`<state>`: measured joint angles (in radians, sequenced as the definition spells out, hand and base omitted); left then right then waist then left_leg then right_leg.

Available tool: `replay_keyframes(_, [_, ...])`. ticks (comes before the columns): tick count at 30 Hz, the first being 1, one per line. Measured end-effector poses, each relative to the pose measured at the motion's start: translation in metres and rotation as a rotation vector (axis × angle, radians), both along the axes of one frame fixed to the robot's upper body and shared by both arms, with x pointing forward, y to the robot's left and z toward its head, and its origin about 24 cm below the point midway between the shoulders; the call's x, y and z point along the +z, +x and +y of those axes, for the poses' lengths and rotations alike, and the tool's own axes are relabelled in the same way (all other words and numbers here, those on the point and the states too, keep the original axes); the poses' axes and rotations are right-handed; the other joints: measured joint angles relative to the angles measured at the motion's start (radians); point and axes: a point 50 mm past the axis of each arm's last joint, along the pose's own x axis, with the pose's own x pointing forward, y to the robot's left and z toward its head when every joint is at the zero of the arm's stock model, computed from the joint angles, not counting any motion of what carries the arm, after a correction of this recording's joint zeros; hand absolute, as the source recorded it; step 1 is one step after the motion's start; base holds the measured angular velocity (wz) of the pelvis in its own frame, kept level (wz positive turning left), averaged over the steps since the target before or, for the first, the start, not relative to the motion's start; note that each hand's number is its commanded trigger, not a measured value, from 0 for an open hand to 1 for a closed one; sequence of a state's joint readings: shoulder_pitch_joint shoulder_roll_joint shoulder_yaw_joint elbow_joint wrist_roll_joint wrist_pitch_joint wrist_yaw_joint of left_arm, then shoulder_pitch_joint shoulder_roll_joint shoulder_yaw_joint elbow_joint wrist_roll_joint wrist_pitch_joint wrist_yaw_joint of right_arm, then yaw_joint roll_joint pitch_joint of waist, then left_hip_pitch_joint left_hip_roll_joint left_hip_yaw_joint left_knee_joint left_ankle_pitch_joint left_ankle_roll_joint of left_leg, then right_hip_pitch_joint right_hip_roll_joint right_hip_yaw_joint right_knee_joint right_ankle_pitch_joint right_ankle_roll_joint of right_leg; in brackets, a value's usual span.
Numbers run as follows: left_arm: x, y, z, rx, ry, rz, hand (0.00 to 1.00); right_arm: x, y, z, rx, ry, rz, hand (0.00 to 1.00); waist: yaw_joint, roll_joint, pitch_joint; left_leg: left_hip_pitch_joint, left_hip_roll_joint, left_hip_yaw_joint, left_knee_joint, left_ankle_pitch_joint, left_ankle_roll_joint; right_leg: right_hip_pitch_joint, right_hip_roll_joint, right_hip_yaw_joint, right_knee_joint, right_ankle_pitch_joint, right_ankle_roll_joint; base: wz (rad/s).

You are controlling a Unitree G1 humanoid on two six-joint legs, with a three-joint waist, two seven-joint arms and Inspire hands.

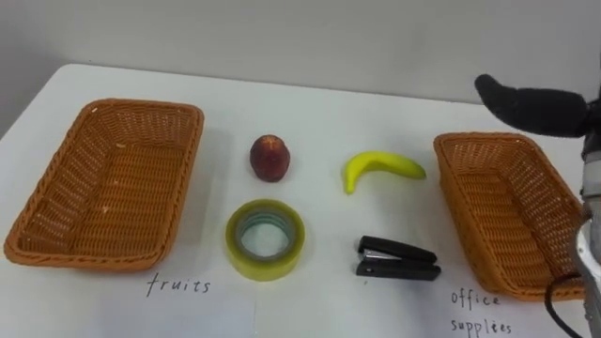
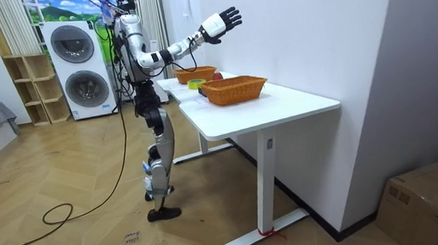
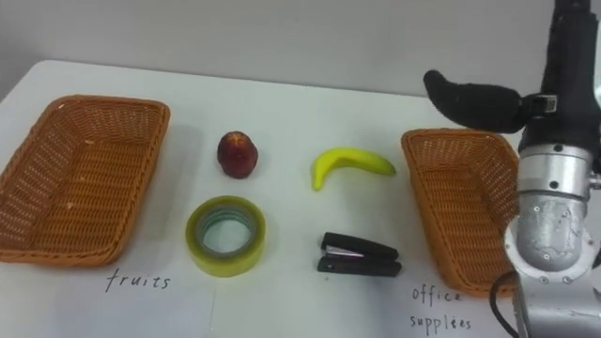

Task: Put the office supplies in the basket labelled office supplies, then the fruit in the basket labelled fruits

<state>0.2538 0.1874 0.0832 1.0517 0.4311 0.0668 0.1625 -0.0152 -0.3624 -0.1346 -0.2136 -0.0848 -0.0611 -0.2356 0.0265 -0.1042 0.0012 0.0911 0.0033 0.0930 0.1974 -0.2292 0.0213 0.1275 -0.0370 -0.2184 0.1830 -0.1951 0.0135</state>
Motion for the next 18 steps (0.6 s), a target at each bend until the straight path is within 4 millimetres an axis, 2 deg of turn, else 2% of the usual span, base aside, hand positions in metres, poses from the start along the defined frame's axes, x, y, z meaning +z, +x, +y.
replay_keyframes(8, [0.0,0.0,0.001,-0.003,-0.013,0.009,0.0,-0.034,-0.004,0.004,0.097,-0.045,0.227,0.0,0.007,-0.016,0.0013,0.006,0.002,-0.004,-0.001,0.0,0.0,0.008,-0.001,0.005,0.001,0.001,-0.001,0.0])
replay_keyframes(18, [0.0,0.002,0.002,-0.025,-0.009,0.012,0.0,-0.038,-0.005,0.007,0.145,-0.15,0.296,0.0,0.009,-0.025,-0.0048,0.006,0.001,-0.001,0.0,0.0,0.0,0.006,0.0,0.006,0.002,0.002,-0.003,0.0])
